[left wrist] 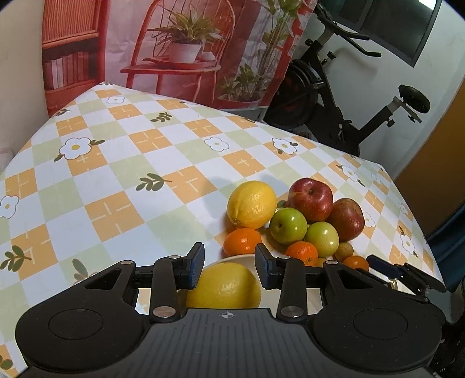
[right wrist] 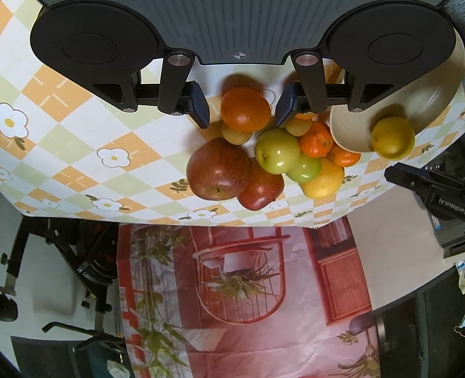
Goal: Organize fruits
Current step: 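Carry the lemon over the cream plate and open the left gripper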
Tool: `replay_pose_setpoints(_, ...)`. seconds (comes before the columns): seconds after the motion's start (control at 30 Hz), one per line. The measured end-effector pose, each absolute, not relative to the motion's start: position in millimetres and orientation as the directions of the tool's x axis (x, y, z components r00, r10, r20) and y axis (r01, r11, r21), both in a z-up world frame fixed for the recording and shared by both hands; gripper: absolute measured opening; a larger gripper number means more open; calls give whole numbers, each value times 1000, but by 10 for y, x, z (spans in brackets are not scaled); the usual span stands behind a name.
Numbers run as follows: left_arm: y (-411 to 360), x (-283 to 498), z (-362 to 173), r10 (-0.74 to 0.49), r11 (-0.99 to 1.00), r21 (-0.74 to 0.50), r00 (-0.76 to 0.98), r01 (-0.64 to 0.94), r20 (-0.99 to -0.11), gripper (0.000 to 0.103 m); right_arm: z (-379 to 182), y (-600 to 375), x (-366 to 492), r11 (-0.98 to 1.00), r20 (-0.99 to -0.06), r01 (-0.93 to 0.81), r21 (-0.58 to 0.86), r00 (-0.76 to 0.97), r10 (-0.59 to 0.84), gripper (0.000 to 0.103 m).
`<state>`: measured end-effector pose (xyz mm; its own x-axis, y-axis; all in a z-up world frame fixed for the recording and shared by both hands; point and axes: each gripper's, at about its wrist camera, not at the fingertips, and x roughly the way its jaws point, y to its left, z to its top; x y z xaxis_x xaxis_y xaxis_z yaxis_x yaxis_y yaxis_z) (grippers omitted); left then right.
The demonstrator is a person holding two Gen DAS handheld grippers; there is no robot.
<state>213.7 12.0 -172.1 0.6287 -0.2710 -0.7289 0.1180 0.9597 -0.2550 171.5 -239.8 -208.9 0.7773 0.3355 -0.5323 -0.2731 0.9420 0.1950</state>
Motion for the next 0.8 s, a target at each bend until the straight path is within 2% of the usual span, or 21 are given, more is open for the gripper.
replay_pose_setpoints(0.53,62,2130,-1726,-267,962,-243,636,127,-724,41,-2134,-2395,1783,937,-566,-274,216,747,349,45)
replay_pose_setpoints(0.7,-45,2137,-1709,-276,961,-231,637,155,-720,41,-2150,-2372,1812,936,-583,-282,211,732,352,37)
replay_pose_setpoints(0.8,-134,2149,-1690,-287,958,-224,636,179,-716,41,-2153,-2374,1809,935,-582,-285,213,731,356,36)
